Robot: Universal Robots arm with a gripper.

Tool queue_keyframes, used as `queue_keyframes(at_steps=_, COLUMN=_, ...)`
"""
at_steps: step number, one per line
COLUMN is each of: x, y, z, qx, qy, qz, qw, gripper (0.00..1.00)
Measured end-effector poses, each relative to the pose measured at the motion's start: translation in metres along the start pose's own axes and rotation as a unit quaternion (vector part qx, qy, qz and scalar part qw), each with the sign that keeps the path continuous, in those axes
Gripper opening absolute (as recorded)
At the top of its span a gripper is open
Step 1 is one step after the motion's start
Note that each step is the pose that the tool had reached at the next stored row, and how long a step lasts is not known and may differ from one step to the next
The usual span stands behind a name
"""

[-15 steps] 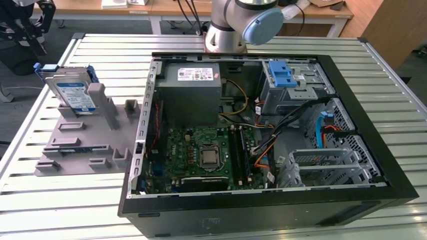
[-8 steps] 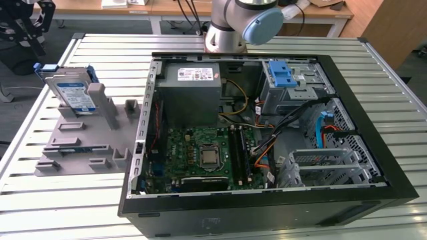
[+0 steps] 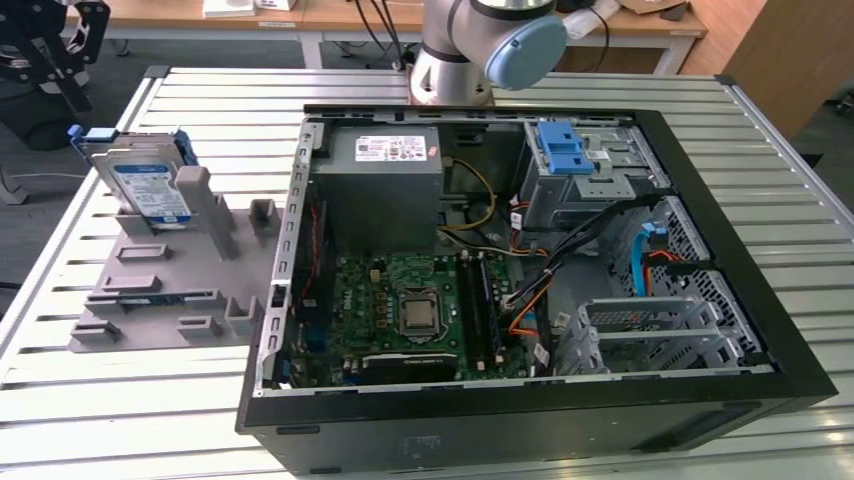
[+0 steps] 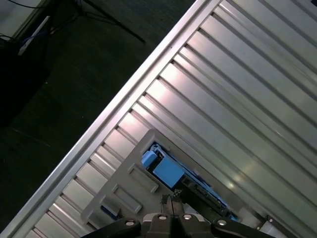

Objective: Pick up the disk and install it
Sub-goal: 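Pick up the disk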

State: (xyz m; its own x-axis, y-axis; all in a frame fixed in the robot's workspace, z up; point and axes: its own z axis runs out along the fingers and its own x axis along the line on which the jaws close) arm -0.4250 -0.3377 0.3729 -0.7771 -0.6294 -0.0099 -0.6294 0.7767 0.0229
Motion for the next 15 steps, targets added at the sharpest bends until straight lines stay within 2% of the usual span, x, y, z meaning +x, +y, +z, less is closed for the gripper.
queue_keyframes(at_steps=15, x=0.0000, y=0.0000, z=0.0000, qx=-0.0001, qy=0.0001, qz=-0.008, qw=1.0000, gripper=0.11)
